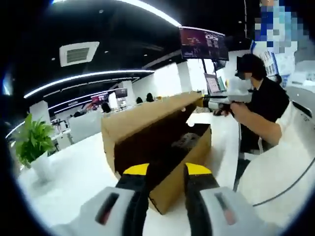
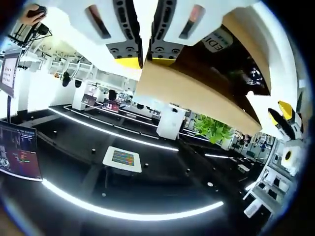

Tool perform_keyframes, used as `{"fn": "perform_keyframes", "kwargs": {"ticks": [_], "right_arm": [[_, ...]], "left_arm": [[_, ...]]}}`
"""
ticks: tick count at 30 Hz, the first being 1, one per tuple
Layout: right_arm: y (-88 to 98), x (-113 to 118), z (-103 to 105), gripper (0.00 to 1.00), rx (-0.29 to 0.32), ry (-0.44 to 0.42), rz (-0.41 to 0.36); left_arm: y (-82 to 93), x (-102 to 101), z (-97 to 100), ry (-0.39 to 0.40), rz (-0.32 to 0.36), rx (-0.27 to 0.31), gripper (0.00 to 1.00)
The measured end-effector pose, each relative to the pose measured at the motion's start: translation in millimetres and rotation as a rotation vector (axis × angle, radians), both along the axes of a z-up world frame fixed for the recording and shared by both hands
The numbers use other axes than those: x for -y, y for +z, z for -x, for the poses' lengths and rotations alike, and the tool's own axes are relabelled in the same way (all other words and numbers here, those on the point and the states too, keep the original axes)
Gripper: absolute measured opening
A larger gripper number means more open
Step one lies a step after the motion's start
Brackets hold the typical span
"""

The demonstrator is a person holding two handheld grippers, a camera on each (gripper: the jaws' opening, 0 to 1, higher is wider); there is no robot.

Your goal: Operate the shoe box by opening the lid, removing the specified soft item, and placing it in the target area until the item is outside and the box remains undamaged.

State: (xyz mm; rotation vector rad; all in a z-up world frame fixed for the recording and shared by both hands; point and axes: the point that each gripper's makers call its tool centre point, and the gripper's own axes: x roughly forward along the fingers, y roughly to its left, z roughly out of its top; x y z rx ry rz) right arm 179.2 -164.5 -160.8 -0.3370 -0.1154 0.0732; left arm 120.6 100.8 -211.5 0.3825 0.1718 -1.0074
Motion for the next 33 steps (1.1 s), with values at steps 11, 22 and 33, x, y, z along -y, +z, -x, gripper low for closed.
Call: {"fn": "perform_keyframes", "kwargs": {"ticks": [11, 22, 33], "right_arm": [[2.1, -0.4, -1.4, 0.03, -0.012, 0.001, -0.005], [2.7, -0.8, -2.8, 0.03, -0.016, 0.012, -0.001], [4.2, -1.3, -5.0, 0.03, -0.024, 0.014, 0.004]], "left_arm": [[-4.2, 0.7, -12.4, -0.139, -0.283, -0.149, 0.16], [-39.9, 8.9, -20.1, -0.203, -0.522, -0.165, 0.11], [-61.3, 9.4, -20.0, -0.268, -0.594, -0.198, 0.13]]}}
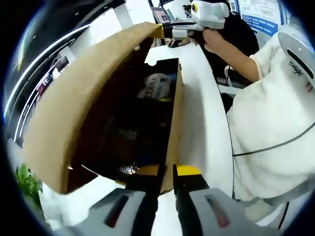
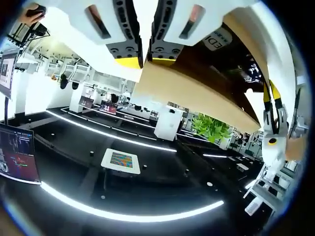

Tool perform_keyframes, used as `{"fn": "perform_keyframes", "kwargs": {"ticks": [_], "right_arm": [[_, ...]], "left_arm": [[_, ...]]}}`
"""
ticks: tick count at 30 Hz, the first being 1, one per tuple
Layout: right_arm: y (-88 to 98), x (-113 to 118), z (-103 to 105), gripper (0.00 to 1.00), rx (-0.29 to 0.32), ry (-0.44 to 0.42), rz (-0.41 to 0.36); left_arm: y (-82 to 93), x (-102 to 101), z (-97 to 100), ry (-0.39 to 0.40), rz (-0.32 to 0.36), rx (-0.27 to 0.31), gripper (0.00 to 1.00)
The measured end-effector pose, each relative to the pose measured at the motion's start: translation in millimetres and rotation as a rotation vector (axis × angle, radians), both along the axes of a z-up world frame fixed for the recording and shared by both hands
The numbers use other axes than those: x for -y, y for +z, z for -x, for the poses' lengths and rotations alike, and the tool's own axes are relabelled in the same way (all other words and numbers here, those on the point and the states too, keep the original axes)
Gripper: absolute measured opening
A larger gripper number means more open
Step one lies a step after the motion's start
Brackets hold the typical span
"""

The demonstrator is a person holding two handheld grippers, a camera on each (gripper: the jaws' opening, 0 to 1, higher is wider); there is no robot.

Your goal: Operate the shoe box by opening the lid, removing the specified soft item, and placing it in the target area until the item is outside and the box remains undamaged.

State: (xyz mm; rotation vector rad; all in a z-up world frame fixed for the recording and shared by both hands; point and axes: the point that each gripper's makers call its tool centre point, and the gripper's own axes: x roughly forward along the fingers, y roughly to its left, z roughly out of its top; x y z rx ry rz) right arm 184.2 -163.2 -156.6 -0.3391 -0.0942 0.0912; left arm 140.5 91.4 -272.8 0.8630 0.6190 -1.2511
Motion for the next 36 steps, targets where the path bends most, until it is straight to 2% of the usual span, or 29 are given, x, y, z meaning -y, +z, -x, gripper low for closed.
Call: {"fn": "perform_keyframes", "kwargs": {"ticks": [3, 8, 12, 15, 16, 18, 25, 36], "right_arm": [[0.9, -0.6, 0.0, 0.03, -0.006, -0.009, 0.019], [2.9, 0.5, -2.2, 0.03, -0.012, -0.001, 0.020], [10.5, -1.1, -3.8, 0.04, 0.028, -0.016, 0.084], [12.8, -1.0, -6.1, 0.04, 0.031, -0.026, 0.097], [13.3, -0.7, -6.5, 0.04, 0.032, -0.025, 0.094], [17.3, 0.2, -9.7, 0.04, 0.034, 0.001, 0.040], [23.9, 2.1, -22.5, 0.03, 0.054, -0.013, 0.062], [26.8, 0.5, -28.3, 0.03, 0.025, 0.002, 0.079]], "left_arm": [[-6.0, 0.1, -2.1, -0.028, -0.010, 0.024, 0.10], [-7.0, -0.1, -3.7, -0.023, -0.006, 0.021, 0.08], [-10.6, 2.8, -3.6, -0.028, 0.005, 0.014, 0.08], [-11.0, 3.2, -3.5, -0.039, 0.000, 0.022, 0.08], [-11.0, 3.4, -3.7, -0.039, 0.000, 0.022, 0.08], [-10.8, 3.3, -3.9, -0.035, 0.006, 0.020, 0.08], [-11.2, 3.5, -2.5, -0.071, -0.011, 0.056, 0.06], [-11.7, 3.9, 2.3, -0.086, -0.022, 0.025, 0.04]]}}
